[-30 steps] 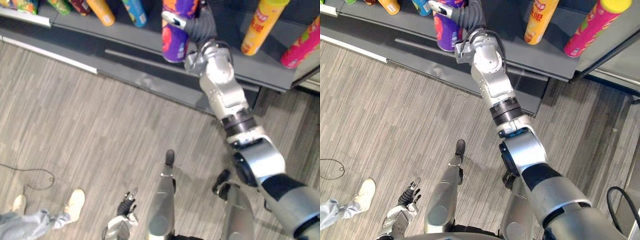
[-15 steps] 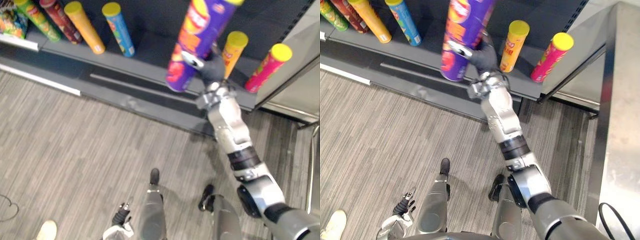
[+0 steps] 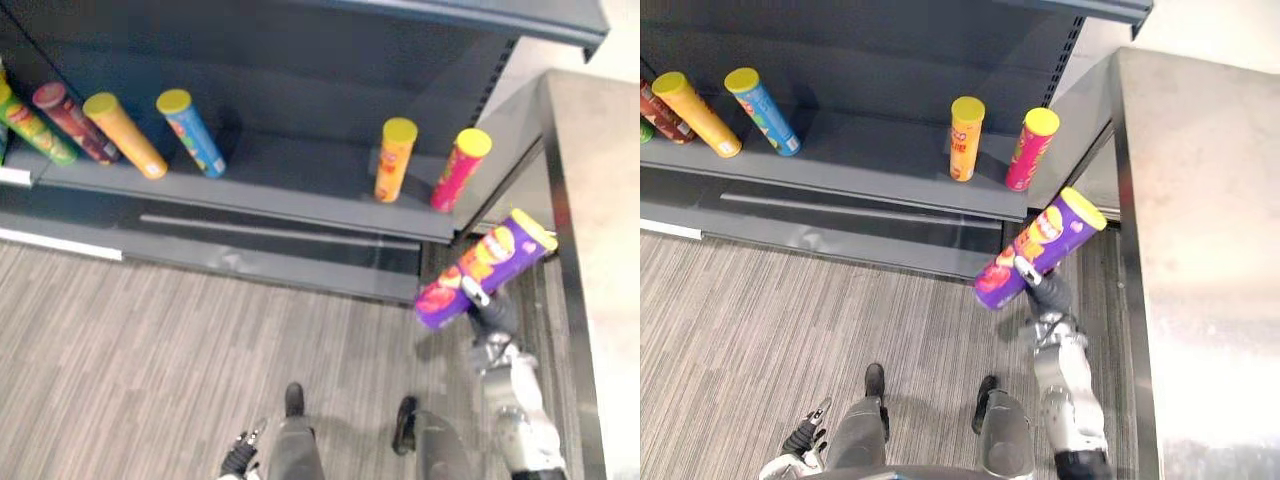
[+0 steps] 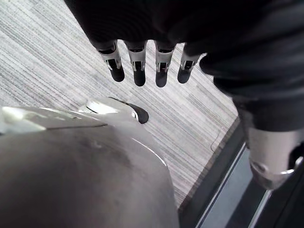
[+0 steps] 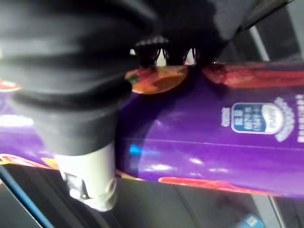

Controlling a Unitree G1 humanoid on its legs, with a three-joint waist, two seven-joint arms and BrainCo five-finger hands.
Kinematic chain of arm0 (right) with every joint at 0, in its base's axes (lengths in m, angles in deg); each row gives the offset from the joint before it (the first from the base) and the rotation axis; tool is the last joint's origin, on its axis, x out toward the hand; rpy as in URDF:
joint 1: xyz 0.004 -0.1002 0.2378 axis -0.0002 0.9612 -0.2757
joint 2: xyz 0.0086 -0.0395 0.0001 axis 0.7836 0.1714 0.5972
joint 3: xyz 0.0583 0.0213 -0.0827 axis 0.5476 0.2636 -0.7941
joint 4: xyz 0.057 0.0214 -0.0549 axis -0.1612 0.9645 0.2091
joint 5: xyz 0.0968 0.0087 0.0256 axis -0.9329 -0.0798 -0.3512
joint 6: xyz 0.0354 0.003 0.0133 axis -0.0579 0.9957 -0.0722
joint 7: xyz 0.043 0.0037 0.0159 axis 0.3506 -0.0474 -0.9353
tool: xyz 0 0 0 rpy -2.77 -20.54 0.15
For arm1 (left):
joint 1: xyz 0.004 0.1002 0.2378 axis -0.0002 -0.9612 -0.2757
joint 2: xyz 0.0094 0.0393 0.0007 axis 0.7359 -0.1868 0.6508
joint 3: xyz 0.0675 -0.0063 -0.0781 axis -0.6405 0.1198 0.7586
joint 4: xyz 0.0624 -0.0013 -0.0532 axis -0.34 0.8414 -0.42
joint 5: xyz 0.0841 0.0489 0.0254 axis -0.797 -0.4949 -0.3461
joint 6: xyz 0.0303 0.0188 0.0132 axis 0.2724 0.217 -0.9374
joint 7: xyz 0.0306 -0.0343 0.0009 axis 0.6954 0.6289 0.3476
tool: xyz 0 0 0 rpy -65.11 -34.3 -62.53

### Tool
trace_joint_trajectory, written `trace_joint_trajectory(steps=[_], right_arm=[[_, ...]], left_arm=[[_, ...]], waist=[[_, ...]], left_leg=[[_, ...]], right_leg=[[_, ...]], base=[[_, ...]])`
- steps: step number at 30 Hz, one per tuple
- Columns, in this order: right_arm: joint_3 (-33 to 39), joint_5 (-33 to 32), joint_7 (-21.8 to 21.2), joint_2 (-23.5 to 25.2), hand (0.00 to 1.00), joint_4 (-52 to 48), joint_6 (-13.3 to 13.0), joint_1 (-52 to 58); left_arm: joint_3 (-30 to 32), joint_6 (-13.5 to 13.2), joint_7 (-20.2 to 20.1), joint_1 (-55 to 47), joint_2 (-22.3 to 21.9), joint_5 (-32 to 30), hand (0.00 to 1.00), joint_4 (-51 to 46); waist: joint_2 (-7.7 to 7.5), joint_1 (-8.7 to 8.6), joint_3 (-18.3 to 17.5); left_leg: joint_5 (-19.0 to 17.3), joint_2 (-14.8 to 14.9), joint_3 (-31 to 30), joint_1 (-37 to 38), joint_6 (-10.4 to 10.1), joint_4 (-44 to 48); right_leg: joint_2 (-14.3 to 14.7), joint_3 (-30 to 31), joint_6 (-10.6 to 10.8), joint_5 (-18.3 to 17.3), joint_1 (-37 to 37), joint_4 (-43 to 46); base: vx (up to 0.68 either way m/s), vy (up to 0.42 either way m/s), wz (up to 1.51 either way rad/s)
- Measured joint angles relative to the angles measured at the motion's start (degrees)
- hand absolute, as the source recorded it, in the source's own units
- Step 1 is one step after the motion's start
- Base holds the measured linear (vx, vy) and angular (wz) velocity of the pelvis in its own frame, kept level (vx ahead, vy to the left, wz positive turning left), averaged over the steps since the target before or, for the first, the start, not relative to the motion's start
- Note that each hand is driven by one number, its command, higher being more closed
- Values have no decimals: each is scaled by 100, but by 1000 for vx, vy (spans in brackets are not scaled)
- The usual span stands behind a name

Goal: Put the gum and the chips on the shelf.

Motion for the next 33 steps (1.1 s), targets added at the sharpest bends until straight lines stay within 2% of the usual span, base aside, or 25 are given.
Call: trace_joint_trajectory(steps=[4, 10, 16, 21, 22, 27, 30, 33], right_arm=[[-304, 304, -236, 295, 100, -72, 40, 518], [-617, 897, -294, 339, 100, -64, 40, 728], [-785, 935, -476, 297, 100, 151, 76, 874], [-819, 876, -500, 297, 100, 343, 202, 876], [-758, 875, -458, 298, 100, 437, 203, 879], [-758, 875, -456, 286, 100, 451, 203, 878], [-758, 875, -403, 247, 100, 590, 205, 866], [-758, 877, -273, 178, 100, 732, 238, 877]], left_arm=[[22, -12, 1, -78, 15, 4, 0, -6], [-56, -43, 6, -132, 29, 5, 0, 11], [-177, -43, 8, -170, 70, 6, 0, 36], [-279, -43, 8, -175, 106, 6, 0, 38], [-277, -40, 20, -176, 90, 3, 0, 48], [-266, -40, 22, -178, 58, 3, 0, 77], [-179, -35, 46, -206, -22, 9, 0, 286], [-140, -36, 62, -365, -163, 27, 0, 292]], waist=[[-64, -82, -132], [-91, -97, -211], [-96, -107, -330], [-107, -105, -401], [-67, -106, -517], [-35, -103, -533], [63, -101, -593], [229, -81, -764]], left_leg=[[-34, -17, 10, 59, 3, -1], [-84, -48, 113, 220, -25, -10], [-124, -55, 148, 315, -13, -21], [-165, -62, 185, 412, 33, -4], [-207, -67, 162, 474, 25, -4], [-240, -73, 185, 501, 12, -3], [-219, -52, 308, 831, 61, -132], [-174, -49, 460, 1183, 91, -426]], right_leg=[[-15, -18, 3, -3, 88, -24], [-30, 43, 49, -17, 216, -106], [-25, 57, 84, 47, 356, -244], [-27, 61, 95, 60, 468, -307], [-23, 16, 106, 65, 594, -395], [30, 18, 123, 78, 655, -490], [104, 50, 156, 131, 975, -698], [180, 69, 194, 263, 1299, -1066]], base=[[0, 4, 3], [-9, 19, -5], [18, 4, -1], [53, 6, -2], [0, 0, 0], [2, 0, -2], [67, 0, -11], [82, 23, -10]])
